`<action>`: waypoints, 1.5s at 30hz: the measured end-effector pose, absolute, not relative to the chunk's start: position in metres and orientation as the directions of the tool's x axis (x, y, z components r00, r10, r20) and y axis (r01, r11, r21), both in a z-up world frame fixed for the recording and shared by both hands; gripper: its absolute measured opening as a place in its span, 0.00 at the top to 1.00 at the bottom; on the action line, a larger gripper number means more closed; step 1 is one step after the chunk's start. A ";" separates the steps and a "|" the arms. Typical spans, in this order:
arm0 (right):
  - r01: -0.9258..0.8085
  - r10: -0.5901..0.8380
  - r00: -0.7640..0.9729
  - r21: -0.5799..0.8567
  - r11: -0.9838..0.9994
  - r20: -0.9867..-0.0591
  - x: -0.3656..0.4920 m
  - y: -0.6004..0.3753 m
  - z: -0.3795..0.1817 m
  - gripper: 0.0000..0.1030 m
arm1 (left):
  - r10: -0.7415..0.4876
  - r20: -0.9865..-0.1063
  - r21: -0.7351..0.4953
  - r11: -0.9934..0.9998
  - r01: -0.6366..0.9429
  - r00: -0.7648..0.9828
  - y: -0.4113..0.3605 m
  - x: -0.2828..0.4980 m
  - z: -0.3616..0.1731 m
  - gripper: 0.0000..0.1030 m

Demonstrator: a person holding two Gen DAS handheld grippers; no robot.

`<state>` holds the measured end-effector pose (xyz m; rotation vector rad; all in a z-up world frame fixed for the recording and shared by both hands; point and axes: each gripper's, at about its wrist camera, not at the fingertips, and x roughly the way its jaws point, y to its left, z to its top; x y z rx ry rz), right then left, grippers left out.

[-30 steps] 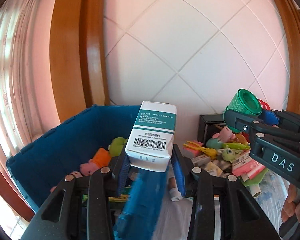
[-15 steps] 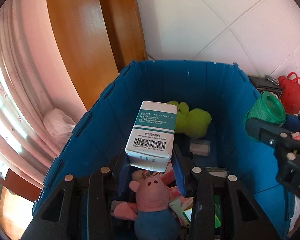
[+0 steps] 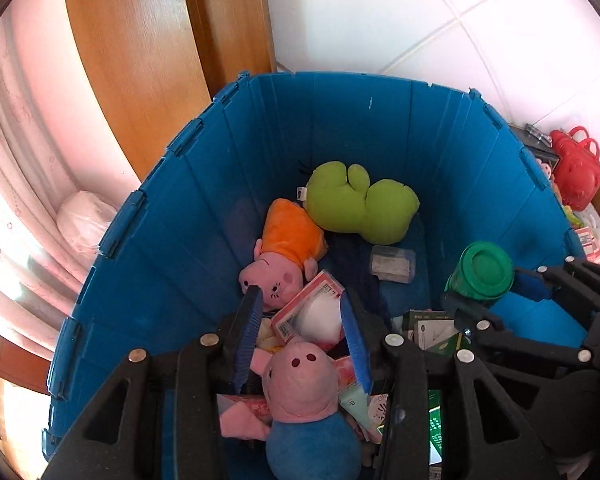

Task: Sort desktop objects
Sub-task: 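Carry the white box and green jar into the blue crate and release, then withdraw both tools from the crate back toward the heap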

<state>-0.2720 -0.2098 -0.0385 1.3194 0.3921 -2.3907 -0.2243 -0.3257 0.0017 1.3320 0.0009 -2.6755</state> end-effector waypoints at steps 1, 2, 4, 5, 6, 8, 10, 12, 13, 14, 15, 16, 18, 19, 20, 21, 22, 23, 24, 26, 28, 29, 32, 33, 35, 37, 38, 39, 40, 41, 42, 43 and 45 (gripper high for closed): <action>0.456 -0.187 -0.486 -0.064 -0.888 -0.854 -0.271 -0.211 -0.038 0.59 | -0.137 -0.792 0.065 -0.988 0.141 -0.595 -0.326 -0.224 0.003 0.62; 0.456 -0.183 -0.487 -0.070 -0.887 -0.854 -0.270 -0.212 -0.037 0.59 | -0.132 -0.790 0.057 -0.988 0.142 -0.598 -0.327 -0.222 0.003 0.61; 0.458 -0.180 -0.488 -0.075 -0.886 -0.854 -0.272 -0.213 -0.038 0.59 | -0.130 -0.792 0.049 -0.988 0.150 -0.596 -0.329 -0.222 0.005 0.61; 0.458 -0.178 -0.490 -0.079 -0.886 -0.853 -0.272 -0.214 -0.038 0.58 | -0.130 -0.792 0.046 -0.987 0.153 -0.597 -0.329 -0.220 0.005 0.61; 0.455 -0.173 -0.497 -0.086 -0.886 -0.851 -0.271 -0.214 -0.038 0.50 | -0.131 -0.790 0.045 -0.987 0.157 -0.599 -0.329 -0.219 0.007 0.61; 0.449 -0.159 -0.519 -0.109 -0.887 -0.840 -0.268 -0.215 -0.035 0.30 | -0.133 -0.783 0.042 -0.986 0.162 -0.607 -0.328 -0.213 0.009 0.61; 0.441 -0.150 -0.544 -0.129 -0.888 -0.825 -0.264 -0.215 -0.031 0.20 | -0.137 -0.776 0.037 -0.984 0.172 -0.616 -0.328 -0.210 0.011 0.61; 0.432 -0.145 -0.566 -0.143 -0.891 -0.811 -0.259 -0.214 -0.026 0.18 | -0.140 -0.770 0.033 -0.983 0.181 -0.622 -0.328 -0.204 0.013 0.61; 0.428 -0.145 -0.576 -0.145 -0.892 -0.805 -0.255 -0.213 -0.022 0.16 | -0.144 -0.766 0.031 -0.982 0.187 -0.627 -0.328 -0.202 0.014 0.61; 0.427 -0.147 -0.584 -0.148 -0.892 -0.798 -0.252 -0.213 -0.019 0.12 | -0.141 -0.762 0.024 -0.982 0.190 -0.633 -0.328 -0.199 0.015 0.61; 0.427 -0.146 -0.596 -0.158 -0.890 -0.789 -0.249 -0.213 -0.016 0.10 | -0.135 -0.757 0.016 -0.982 0.188 -0.639 -0.329 -0.197 0.017 0.61; 0.425 -0.140 -0.613 -0.175 -0.888 -0.778 -0.245 -0.213 -0.013 0.08 | -0.128 -0.752 0.008 -0.983 0.186 -0.647 -0.330 -0.194 0.018 0.61; 0.421 -0.137 -0.643 -0.198 -0.885 -0.753 -0.237 -0.212 -0.006 0.03 | -0.134 -0.735 0.000 -0.980 0.198 -0.664 -0.331 -0.185 0.023 0.61; 0.419 -0.139 -0.658 -0.206 -0.884 -0.741 -0.233 -0.211 -0.001 0.02 | -0.133 -0.724 -0.006 -0.980 0.198 -0.677 -0.332 -0.180 0.025 0.61; 0.418 -0.143 -0.670 -0.211 -0.884 -0.729 -0.228 -0.209 0.003 0.00 | -0.131 -0.710 -0.016 -0.979 0.201 -0.692 -0.332 -0.174 0.029 0.61; 0.417 -0.149 -0.682 -0.215 -0.883 -0.716 -0.223 -0.207 0.007 0.00 | -0.128 -0.700 -0.023 -0.979 0.202 -0.702 -0.332 -0.169 0.032 0.61; 0.415 -0.153 -0.696 -0.220 -0.883 -0.701 -0.218 -0.204 0.011 0.00 | -0.127 -0.687 -0.032 -0.978 0.205 -0.715 -0.333 -0.163 0.035 0.61; 0.417 -0.161 -0.708 -0.224 -0.881 -0.687 -0.213 -0.201 0.015 0.00 | -0.122 -0.670 -0.046 -0.978 0.205 -0.732 -0.333 -0.156 0.039 0.61; 0.415 -0.166 -0.722 -0.228 -0.881 -0.672 -0.208 -0.197 0.019 0.00 | -0.122 -0.648 -0.057 -0.976 0.208 -0.752 -0.330 -0.148 0.043 0.61; 0.409 -0.178 -0.755 -0.240 -0.880 -0.631 -0.195 -0.188 0.028 0.00 | -0.120 -0.606 -0.079 -0.975 0.210 -0.786 -0.325 -0.133 0.051 0.61; 0.399 -0.191 -0.787 -0.247 -0.883 -0.587 -0.182 -0.175 0.036 0.00 | -0.113 -0.562 -0.103 -0.973 0.205 -0.820 -0.318 -0.119 0.058 0.61; 0.393 -0.198 -0.798 -0.243 -0.887 -0.569 -0.176 -0.167 0.039 0.00 | -0.106 -0.542 -0.118 -0.973 0.200 -0.834 -0.314 -0.112 0.061 0.60; 0.383 -0.234 -0.814 -0.190 -0.904 -0.531 -0.163 -0.133 0.048 0.00 | -0.081 -0.486 -0.152 -0.973 0.176 -0.870 -0.295 -0.095 0.069 0.49; 0.378 -0.250 -0.816 -0.154 -0.913 -0.521 -0.160 -0.116 0.051 0.00 | -0.083 -0.471 -0.152 -0.973 0.174 -0.878 -0.289 -0.091 0.070 0.43; 0.362 -0.259 -0.824 -0.115 -0.925 -0.504 -0.157 -0.087 0.053 0.00 | -0.075 -0.437 -0.148 -0.977 0.154 -0.896 -0.270 -0.084 0.074 0.38; 0.315 -0.226 -0.843 -0.107 -0.943 -0.489 -0.153 -0.054 0.054 0.00 | -0.071 -0.417 -0.139 -0.980 0.140 -0.906 -0.247 -0.081 0.077 0.34; 0.290 -0.205 -0.850 -0.105 -0.951 -0.485 -0.152 -0.037 0.053 0.00 | -0.065 -0.405 -0.135 -0.982 0.130 -0.912 -0.234 -0.079 0.079 0.34; 0.267 -0.190 -0.857 -0.098 -0.959 -0.480 -0.150 -0.018 0.052 0.00 | -0.057 -0.391 -0.134 -0.984 0.118 -0.918 -0.220 -0.078 0.080 0.34; 0.249 -0.180 -0.861 -0.085 -0.965 -0.476 -0.149 0.000 0.050 0.00 | -0.048 -0.379 -0.132 -0.986 0.106 -0.924 -0.208 -0.077 0.081 0.34; 0.237 -0.176 -0.862 -0.071 -0.969 -0.476 -0.149 0.018 0.048 0.00 | -0.036 -0.363 -0.134 -0.987 0.090 -0.931 -0.192 -0.076 0.083 0.34; 0.226 -0.173 -0.862 -0.057 -0.972 -0.477 -0.149 0.036 0.045 0.00 | -0.026 -0.348 -0.133 -0.988 0.077 -0.937 -0.176 -0.076 0.082 0.34; 0.215 -0.168 -0.862 -0.044 -0.976 -0.479 -0.149 0.057 0.041 0.00 | -0.014 -0.334 -0.135 -0.989 0.062 -0.942 -0.161 -0.076 0.082 0.34; 0.189 -0.149 -0.861 -0.033 -0.982 -0.486 -0.152 0.096 0.032 0.00 | 0.002 -0.319 -0.133 -0.990 0.043 -0.948 -0.126 -0.080 0.078 0.34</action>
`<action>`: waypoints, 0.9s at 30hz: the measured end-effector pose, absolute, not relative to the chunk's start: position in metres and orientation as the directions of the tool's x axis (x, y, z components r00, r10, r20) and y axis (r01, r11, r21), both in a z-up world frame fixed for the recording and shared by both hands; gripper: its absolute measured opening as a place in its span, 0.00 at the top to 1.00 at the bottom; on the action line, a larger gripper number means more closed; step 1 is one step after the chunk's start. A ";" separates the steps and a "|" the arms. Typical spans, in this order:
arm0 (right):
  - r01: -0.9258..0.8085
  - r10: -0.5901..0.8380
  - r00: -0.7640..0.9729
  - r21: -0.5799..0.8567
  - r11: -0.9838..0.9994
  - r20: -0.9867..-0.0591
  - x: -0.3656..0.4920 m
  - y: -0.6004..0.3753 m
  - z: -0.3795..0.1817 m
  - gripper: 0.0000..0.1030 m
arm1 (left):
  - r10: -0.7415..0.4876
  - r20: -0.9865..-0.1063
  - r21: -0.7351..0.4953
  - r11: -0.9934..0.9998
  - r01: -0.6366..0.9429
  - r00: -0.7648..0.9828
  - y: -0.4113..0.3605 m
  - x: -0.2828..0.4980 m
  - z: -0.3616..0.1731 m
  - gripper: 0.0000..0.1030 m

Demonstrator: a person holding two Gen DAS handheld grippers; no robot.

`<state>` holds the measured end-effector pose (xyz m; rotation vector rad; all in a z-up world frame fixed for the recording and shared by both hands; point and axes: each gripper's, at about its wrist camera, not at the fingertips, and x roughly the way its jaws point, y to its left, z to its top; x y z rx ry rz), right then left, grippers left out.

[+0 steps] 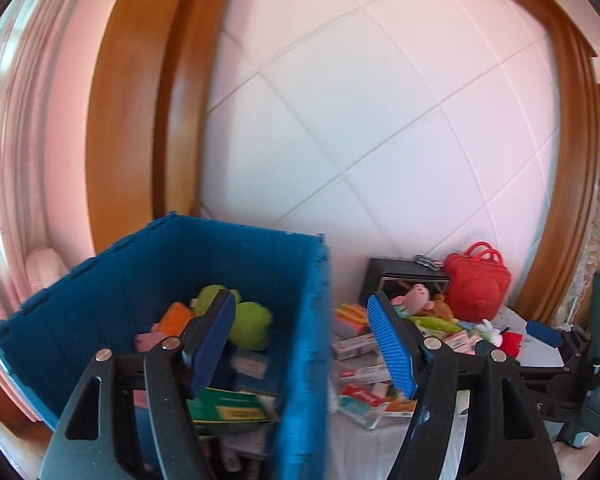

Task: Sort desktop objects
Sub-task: 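Withdraw both tools from the crate back toward the heap, then grasp the Tylenol Cold box with the left tool while the right tool grasps the white paper roll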

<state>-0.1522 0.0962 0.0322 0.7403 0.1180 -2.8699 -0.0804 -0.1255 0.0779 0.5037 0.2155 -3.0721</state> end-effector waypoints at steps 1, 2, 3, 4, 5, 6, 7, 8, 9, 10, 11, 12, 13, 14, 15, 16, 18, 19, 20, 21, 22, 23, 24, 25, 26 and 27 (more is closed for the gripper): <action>0.169 -0.131 -0.860 -0.033 -0.985 -0.493 -0.155 0.118 0.027 0.00 | 0.004 -0.317 -0.129 -0.991 0.039 -0.948 -0.106 -0.084 0.074 0.34; 0.150 -0.114 -0.857 -0.032 -0.988 -0.502 -0.158 0.141 0.020 0.00 | 0.002 -0.323 -0.126 -0.991 0.041 -0.946 -0.088 -0.090 0.070 0.34; 0.138 -0.105 -0.853 -0.027 -0.990 -0.512 -0.160 0.161 0.014 0.00 | -0.002 -0.335 -0.127 -0.991 0.048 -0.942 -0.074 -0.095 0.066 0.34; 0.125 -0.095 -0.845 -0.021 -0.992 -0.526 -0.164 0.182 0.007 0.00 | -0.004 -0.351 -0.131 -0.990 0.053 -0.936 -0.059 -0.101 0.059 0.34; 0.113 -0.087 -0.837 -0.016 -0.993 -0.541 -0.168 0.203 -0.001 0.00 | -0.001 -0.367 -0.132 -0.990 0.053 -0.930 -0.044 -0.109 0.052 0.34; 0.098 -0.075 -0.827 -0.012 -0.995 -0.558 -0.173 0.228 -0.011 0.00 | -0.011 -0.396 -0.126 -0.990 0.066 -0.918 -0.029 -0.118 0.041 0.34; 0.088 -0.066 -0.818 -0.011 -0.996 -0.571 -0.178 0.245 -0.019 0.00 | -0.027 -0.429 -0.120 -0.989 0.086 -0.903 -0.017 -0.125 0.029 0.34; 0.075 -0.055 -0.807 -0.011 -0.997 -0.588 -0.182 0.262 -0.028 0.00 | -0.037 -0.462 -0.120 -0.987 0.104 -0.886 -0.007 -0.133 0.016 0.34; 0.062 -0.042 -0.790 -0.011 -0.998 -0.612 -0.189 0.281 -0.039 0.00 | -0.041 -0.503 -0.126 -0.985 0.120 -0.863 0.000 -0.142 0.003 0.34; 0.046 -0.030 -0.771 -0.010 -0.999 -0.636 -0.194 0.295 -0.050 0.00 | -0.043 -0.544 -0.128 -0.983 0.133 -0.838 0.008 -0.150 -0.010 0.34; 0.034 -0.021 -0.754 -0.006 -0.999 -0.656 -0.199 0.307 -0.059 0.00 | -0.044 -0.589 -0.122 -0.982 0.142 -0.807 0.014 -0.157 -0.025 0.34; 0.025 -0.017 -0.734 -0.001 -1.000 -0.678 -0.204 0.320 -0.070 0.00 | -0.050 -0.627 -0.111 -0.982 0.153 -0.777 0.019 -0.159 -0.040 0.34; 0.017 -0.014 -0.714 0.003 -1.000 -0.700 -0.209 0.333 -0.082 0.00 | -0.060 -0.658 -0.099 -0.981 0.165 -0.751 0.022 -0.163 -0.054 0.34; 0.010 -0.010 -0.698 0.004 -1.000 -0.716 -0.213 0.341 -0.093 0.00 | -0.066 -0.684 -0.093 -0.980 0.177 -0.727 0.024 -0.169 -0.068 0.34; -0.001 -0.003 -0.680 0.005 -1.000 -0.733 -0.217 0.351 -0.104 0.00 | -0.064 -0.711 -0.095 -0.978 0.185 -0.700 0.026 -0.175 -0.082 0.34; -0.012 -0.001 -0.660 0.011 -1.000 -0.751 -0.220 0.361 -0.117 0.00 | -0.062 -0.737 -0.095 -0.976 0.195 -0.673 0.027 -0.180 -0.094 0.34; -0.020 -0.014 -0.627 0.034 -0.999 -0.779 -0.225 0.372 -0.139 0.00 | -0.064 -0.781 -0.092 -0.972 0.215 -0.622 0.028 -0.193 -0.118 0.34; -0.026 -0.021 -0.607 0.046 -0.999 -0.794 -0.227 0.378 -0.150 0.00 | -0.071 -0.796 -0.087 -0.969 0.230 -0.602 0.027 -0.199 -0.127 0.34; -0.031 -0.026 -0.592 0.055 -0.998 -0.805 -0.229 0.382 -0.159 0.00 | -0.073 -0.811 -0.087 -0.966 0.243 -0.580 0.026 -0.207 -0.136 0.34; -0.034 -0.029 -0.577 0.059 -0.998 -0.816 -0.231 0.385 -0.167 0.00 | -0.070 -0.821 -0.091 -0.964 0.251 -0.567 0.025 -0.213 -0.143 0.34; -0.038 -0.028 -0.560 0.060 -0.997 -0.828 -0.234 0.388 -0.176 0.00 | -0.063 -0.832 -0.099 -0.961 0.259 -0.551 0.023 -0.219 -0.150 0.34; -0.039 -0.029 -0.546 0.060 -0.997 -0.837 -0.237 0.390 -0.183 0.00 | -0.050 -0.845 -0.111 -0.958 0.265 -0.532 0.022 -0.227 -0.158 0.34; -0.040 -0.030 -0.534 0.061 -0.997 -0.845 -0.241 0.391 -0.188 0.00 | -0.036 -0.855 -0.123 -0.955 0.270 -0.517 0.021 -0.234 -0.165 0.34; -0.042 -0.032 -0.523 0.063 -0.997 -0.852 -0.245 0.392 -0.194 0.00 | -0.024 -0.863 -0.134 -0.952 0.275 -0.504 0.021 -0.244 -0.173 0.34; -0.044 -0.034 -0.514 0.066 -0.997 -0.857 -0.250 0.393 -0.198 0.00 | -0.014 -0.872 -0.143 -0.949 0.282 -0.489 0.021 -0.255 -0.180 0.34; -0.045 -0.035 -0.504 0.067 -0.997 -0.863 -0.255 0.394 -0.203 0.00 | -0.011 -0.877 -0.143 -0.949 0.283 -0.481 0.021 -0.262 -0.186 0.34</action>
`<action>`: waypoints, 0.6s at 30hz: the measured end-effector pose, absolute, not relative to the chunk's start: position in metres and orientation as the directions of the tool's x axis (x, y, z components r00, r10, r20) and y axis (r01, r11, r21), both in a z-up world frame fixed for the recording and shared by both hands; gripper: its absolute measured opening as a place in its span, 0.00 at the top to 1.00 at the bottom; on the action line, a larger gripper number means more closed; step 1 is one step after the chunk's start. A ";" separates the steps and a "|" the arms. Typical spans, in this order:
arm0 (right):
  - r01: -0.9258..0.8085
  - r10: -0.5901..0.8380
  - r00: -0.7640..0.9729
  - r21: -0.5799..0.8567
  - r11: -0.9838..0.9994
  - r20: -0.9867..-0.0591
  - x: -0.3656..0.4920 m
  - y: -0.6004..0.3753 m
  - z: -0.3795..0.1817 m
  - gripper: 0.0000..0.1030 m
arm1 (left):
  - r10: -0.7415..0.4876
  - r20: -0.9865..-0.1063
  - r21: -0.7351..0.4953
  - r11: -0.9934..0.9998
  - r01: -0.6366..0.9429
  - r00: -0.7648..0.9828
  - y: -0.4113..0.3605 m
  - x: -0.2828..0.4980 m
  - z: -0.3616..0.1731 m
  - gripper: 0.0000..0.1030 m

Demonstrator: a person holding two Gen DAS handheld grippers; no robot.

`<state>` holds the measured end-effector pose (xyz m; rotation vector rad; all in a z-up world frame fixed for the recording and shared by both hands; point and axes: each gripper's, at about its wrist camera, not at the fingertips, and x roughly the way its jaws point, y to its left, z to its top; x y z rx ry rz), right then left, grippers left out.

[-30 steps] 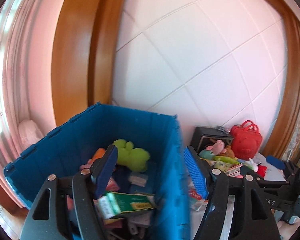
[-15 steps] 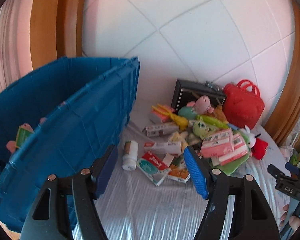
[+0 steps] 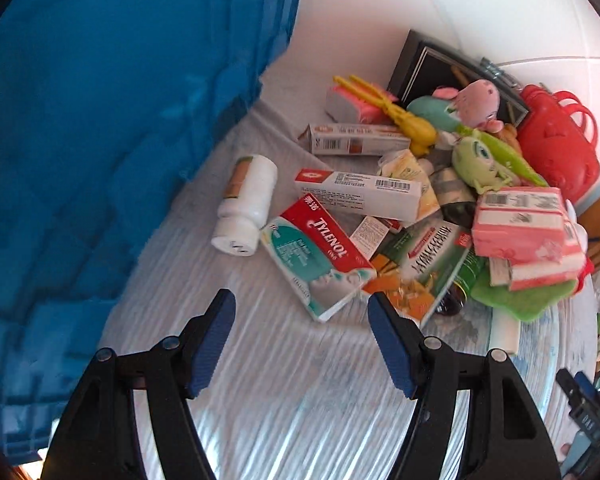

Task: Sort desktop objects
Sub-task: 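Grasp the Tylenol Cold box with the left tool while the right tool grasps the white paper roll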

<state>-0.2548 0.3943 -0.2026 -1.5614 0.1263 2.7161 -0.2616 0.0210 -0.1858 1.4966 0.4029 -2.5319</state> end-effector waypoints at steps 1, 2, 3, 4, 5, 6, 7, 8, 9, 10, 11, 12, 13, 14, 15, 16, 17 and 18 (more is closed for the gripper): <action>-0.049 -0.034 -0.494 0.067 -0.997 -0.869 -0.260 0.394 -0.208 0.00 | -0.014 -0.883 -0.136 -0.949 0.286 -0.468 0.022 -0.272 -0.192 0.34; -0.050 -0.036 -0.487 0.069 -0.996 -0.873 -0.265 0.394 -0.211 0.00 | -0.021 -0.889 -0.128 -0.948 0.291 -0.458 0.023 -0.281 -0.199 0.34; -0.050 -0.040 -0.480 0.073 -0.996 -0.876 -0.270 0.394 -0.215 0.00 | -0.024 -0.893 -0.123 -0.948 0.295 -0.450 0.024 -0.291 -0.206 0.34; -0.049 -0.045 -0.471 0.077 -0.996 -0.881 -0.276 0.393 -0.219 0.00 | -0.020 -0.898 -0.126 -0.946 0.300 -0.440 0.023 -0.301 -0.213 0.34; -0.047 -0.049 -0.463 0.080 -0.996 -0.885 -0.281 0.392 -0.223 0.00 | -0.013 -0.903 -0.134 -0.942 0.308 -0.430 0.023 -0.310 -0.220 0.34; -0.043 -0.054 -0.456 0.082 -0.996 -0.888 -0.286 0.390 -0.226 0.00 | -0.005 -0.905 -0.142 -0.939 0.313 -0.424 0.023 -0.317 -0.225 0.34; -0.040 -0.056 -0.449 0.082 -0.996 -0.892 -0.290 0.388 -0.230 0.00 | 0.001 -0.909 -0.145 -0.938 0.314 -0.417 0.023 -0.324 -0.230 0.34; -0.037 -0.058 -0.444 0.083 -0.996 -0.894 -0.294 0.386 -0.233 0.00 | 0.003 -0.912 -0.144 -0.939 0.313 -0.410 0.024 -0.331 -0.237 0.34; -0.032 -0.064 -0.437 0.086 -0.996 -0.897 -0.299 0.383 -0.237 0.00 | 0.004 -0.915 -0.140 -0.941 0.309 -0.404 0.026 -0.338 -0.244 0.34; -0.027 -0.071 -0.428 0.091 -0.995 -0.901 -0.304 0.381 -0.241 0.00 | 0.000 -0.919 -0.131 -0.943 0.307 -0.393 0.027 -0.343 -0.251 0.34; -0.024 -0.077 -0.419 0.096 -0.995 -0.905 -0.308 0.379 -0.246 0.00 | -0.003 -0.925 -0.121 -0.945 0.302 -0.381 0.028 -0.348 -0.258 0.34; -0.023 -0.079 -0.414 0.098 -0.995 -0.907 -0.312 0.376 -0.249 0.00 | -0.005 -0.931 -0.112 -0.948 0.298 -0.366 0.028 -0.351 -0.265 0.34; -0.024 -0.083 -0.405 0.102 -0.995 -0.910 -0.317 0.373 -0.254 0.00 | -0.004 -0.935 -0.109 -0.949 0.296 -0.356 0.027 -0.353 -0.271 0.31; -0.022 -0.091 -0.399 0.109 -0.994 -0.912 -0.320 0.370 -0.257 0.00 | -0.010 -0.920 -0.115 -0.949 0.293 -0.393 0.026 -0.349 -0.271 0.31; -0.018 -0.104 -0.393 0.121 -0.992 -0.914 -0.323 0.367 -0.261 0.00 | -0.029 -0.918 -0.092 -0.954 0.284 -0.394 0.026 -0.346 -0.273 0.29; -0.011 -0.116 -0.387 0.131 -0.991 -0.915 -0.325 0.363 -0.265 0.00 | -0.033 -0.915 -0.082 -0.961 0.264 -0.403 0.025 -0.343 -0.274 0.29; -0.006 -0.119 -0.382 0.131 -0.991 -0.917 -0.326 0.359 -0.268 0.00 | -0.036 -0.914 -0.071 -0.967 0.245 -0.404 0.024 -0.338 -0.275 0.29; 0.001 -0.117 -0.375 0.126 -0.992 -0.920 -0.328 0.355 -0.272 0.00 | -0.050 -0.919 -0.046 -0.972 0.232 -0.392 0.023 -0.334 -0.278 0.29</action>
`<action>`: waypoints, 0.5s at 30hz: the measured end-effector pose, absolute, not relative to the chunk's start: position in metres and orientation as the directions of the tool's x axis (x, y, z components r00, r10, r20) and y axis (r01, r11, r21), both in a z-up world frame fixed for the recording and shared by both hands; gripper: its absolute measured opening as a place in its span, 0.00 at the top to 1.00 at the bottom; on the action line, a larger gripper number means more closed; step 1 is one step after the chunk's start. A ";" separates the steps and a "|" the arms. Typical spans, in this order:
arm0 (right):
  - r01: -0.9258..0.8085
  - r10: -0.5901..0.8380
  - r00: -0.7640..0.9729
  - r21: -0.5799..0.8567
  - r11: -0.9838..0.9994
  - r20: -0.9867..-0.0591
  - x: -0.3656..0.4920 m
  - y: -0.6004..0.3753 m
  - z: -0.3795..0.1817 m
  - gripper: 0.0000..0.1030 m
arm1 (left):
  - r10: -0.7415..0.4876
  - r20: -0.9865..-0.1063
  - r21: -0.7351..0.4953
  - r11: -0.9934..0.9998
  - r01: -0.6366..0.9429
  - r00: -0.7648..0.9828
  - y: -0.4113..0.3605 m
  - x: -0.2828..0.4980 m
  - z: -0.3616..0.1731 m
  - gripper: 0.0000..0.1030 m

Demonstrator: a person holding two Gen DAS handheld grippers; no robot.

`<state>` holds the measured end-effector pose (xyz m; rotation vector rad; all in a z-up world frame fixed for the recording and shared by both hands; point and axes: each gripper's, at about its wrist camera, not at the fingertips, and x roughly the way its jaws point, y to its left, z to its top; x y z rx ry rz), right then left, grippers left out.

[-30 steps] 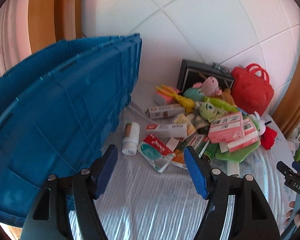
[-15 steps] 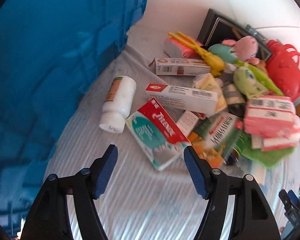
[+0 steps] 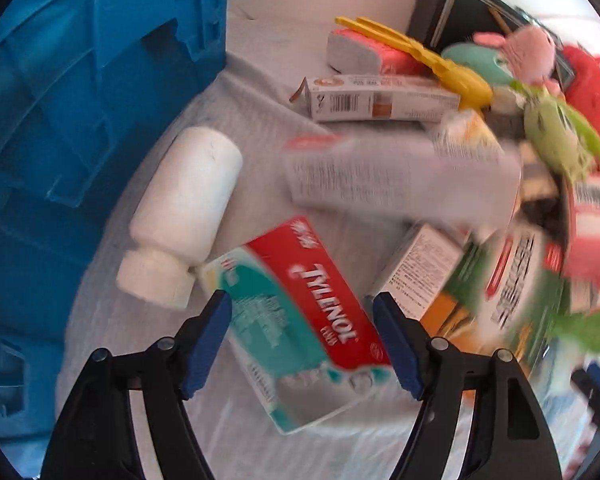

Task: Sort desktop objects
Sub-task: 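Grasp the Tylenol Cold box with the left tool while the right tool grasps the white paper roll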

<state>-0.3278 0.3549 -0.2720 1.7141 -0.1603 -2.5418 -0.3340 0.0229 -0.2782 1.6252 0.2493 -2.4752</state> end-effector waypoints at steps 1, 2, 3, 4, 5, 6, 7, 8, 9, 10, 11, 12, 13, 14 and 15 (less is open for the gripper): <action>0.008 -0.117 -0.370 0.122 -0.992 -0.922 -0.329 0.351 -0.276 0.00 | -0.059 -0.923 -0.027 -0.976 0.217 -0.381 0.021 -0.330 -0.282 0.28; 0.012 -0.112 -0.366 0.116 -0.993 -0.924 -0.329 0.347 -0.280 0.00 | -0.037 -0.912 -0.052 -0.978 0.204 -0.409 0.017 -0.322 -0.283 0.28; 0.012 -0.108 -0.361 0.111 -0.994 -0.926 -0.329 0.345 -0.283 0.00 | -0.029 -0.912 -0.061 -0.977 0.204 -0.410 0.013 -0.317 -0.285 0.28; 0.012 -0.105 -0.354 0.108 -0.994 -0.929 -0.330 0.344 -0.287 0.00 | -0.015 -0.910 -0.079 -0.975 0.210 -0.414 0.008 -0.313 -0.285 0.28; 0.010 -0.106 -0.351 0.110 -0.994 -0.930 -0.330 0.343 -0.289 0.00 | 0.000 -0.911 -0.101 -0.970 0.222 -0.413 0.003 -0.309 -0.287 0.28; 0.013 -0.112 -0.350 0.115 -0.993 -0.930 -0.330 0.342 -0.291 0.00 | 0.010 -0.910 -0.115 -0.966 0.230 -0.414 0.001 -0.308 -0.288 0.28; 0.019 -0.117 -0.350 0.117 -0.993 -0.929 -0.330 0.341 -0.293 0.00 | 0.020 -0.908 -0.129 -0.964 0.234 -0.418 -0.002 -0.305 -0.289 0.28; 0.025 -0.115 -0.349 0.114 -0.993 -0.930 -0.330 0.340 -0.294 0.00 | 0.024 -0.906 -0.134 -0.964 0.231 -0.422 -0.003 -0.303 -0.290 0.28; 0.027 -0.109 -0.349 0.106 -0.994 -0.931 -0.329 0.339 -0.294 0.00 | 0.020 -0.905 -0.128 -0.966 0.226 -0.425 -0.003 -0.303 -0.289 0.28; 0.025 -0.097 -0.353 0.094 -0.995 -0.931 -0.328 0.338 -0.294 0.01 | 0.011 -0.904 -0.115 -0.969 0.219 -0.428 -0.001 -0.302 -0.288 0.28; 0.021 -0.084 -0.358 0.082 -0.996 -0.930 -0.326 0.338 -0.294 0.06 | 0.002 -0.902 -0.102 -0.973 0.208 -0.431 0.001 -0.301 -0.287 0.29; 0.019 -0.067 -0.361 0.064 -0.998 -0.930 -0.324 0.338 -0.293 0.28 | -0.005 -0.901 -0.092 -0.975 0.201 -0.435 0.003 -0.300 -0.286 0.30; 0.013 -0.042 -0.367 0.040 -0.999 -0.929 -0.321 0.338 -0.292 0.34 | -0.008 -0.900 -0.087 -0.976 0.199 -0.435 0.003 -0.300 -0.285 0.31; 0.012 -0.036 -0.370 0.033 -0.999 -0.928 -0.319 0.339 -0.291 0.50 | -0.004 -0.902 -0.094 -0.974 0.206 -0.433 0.002 -0.301 -0.285 0.31; 0.014 -0.042 -0.371 0.039 -0.999 -0.927 -0.316 0.340 -0.289 0.56 | 0.016 -0.904 -0.120 -0.969 0.217 -0.427 0.001 -0.304 -0.285 0.31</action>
